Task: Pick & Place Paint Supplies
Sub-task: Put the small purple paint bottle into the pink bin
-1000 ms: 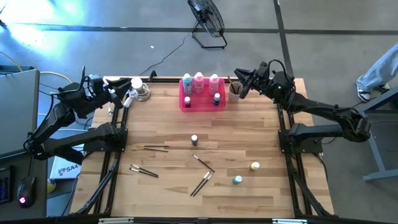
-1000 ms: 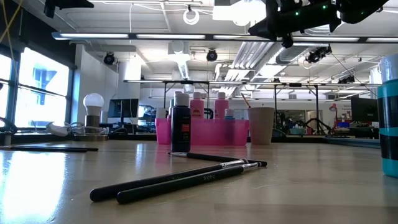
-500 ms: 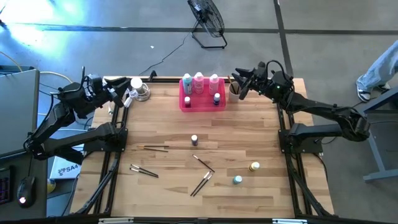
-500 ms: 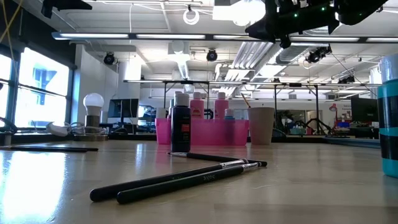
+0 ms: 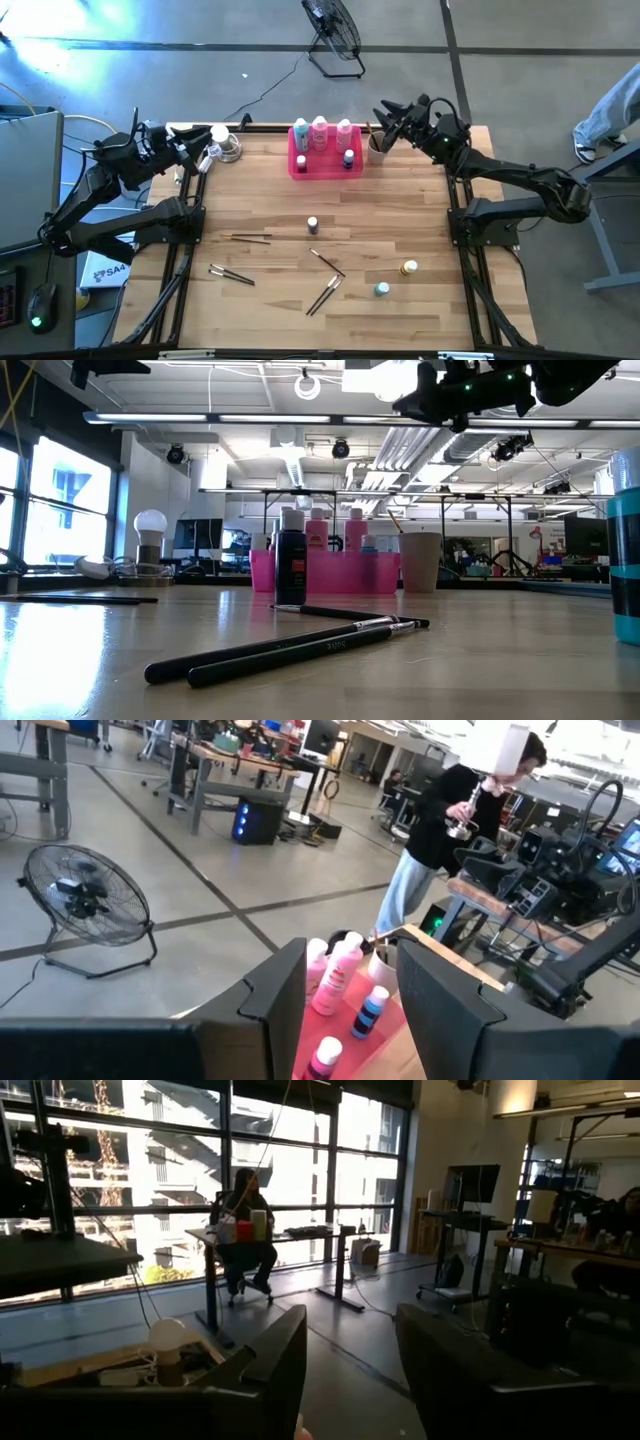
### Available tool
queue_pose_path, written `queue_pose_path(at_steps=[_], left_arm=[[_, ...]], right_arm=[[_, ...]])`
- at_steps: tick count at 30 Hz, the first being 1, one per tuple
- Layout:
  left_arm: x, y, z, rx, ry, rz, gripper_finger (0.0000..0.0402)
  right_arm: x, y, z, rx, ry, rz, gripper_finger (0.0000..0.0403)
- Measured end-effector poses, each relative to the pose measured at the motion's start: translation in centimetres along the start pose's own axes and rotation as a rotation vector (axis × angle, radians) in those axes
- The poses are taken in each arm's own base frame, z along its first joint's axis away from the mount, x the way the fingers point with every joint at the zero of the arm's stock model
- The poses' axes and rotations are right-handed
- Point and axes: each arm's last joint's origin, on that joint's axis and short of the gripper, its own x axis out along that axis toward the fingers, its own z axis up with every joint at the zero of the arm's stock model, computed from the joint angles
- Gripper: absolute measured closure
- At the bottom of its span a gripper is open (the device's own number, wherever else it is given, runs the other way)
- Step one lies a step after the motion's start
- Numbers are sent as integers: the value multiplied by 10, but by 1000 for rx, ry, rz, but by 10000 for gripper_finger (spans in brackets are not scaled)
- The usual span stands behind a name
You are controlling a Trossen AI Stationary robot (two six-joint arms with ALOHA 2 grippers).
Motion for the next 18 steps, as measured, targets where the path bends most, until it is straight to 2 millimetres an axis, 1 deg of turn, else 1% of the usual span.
queue_pose_path(at_steps=[7,18], left_arm=[[0,-1,-1,2,29,-53,249],[0,-1,-3,6,47,-44,249]], right_arm=[[0,-1,3,-13,-25,-20,253],[0,2,3,-10,-30,-14,253]])
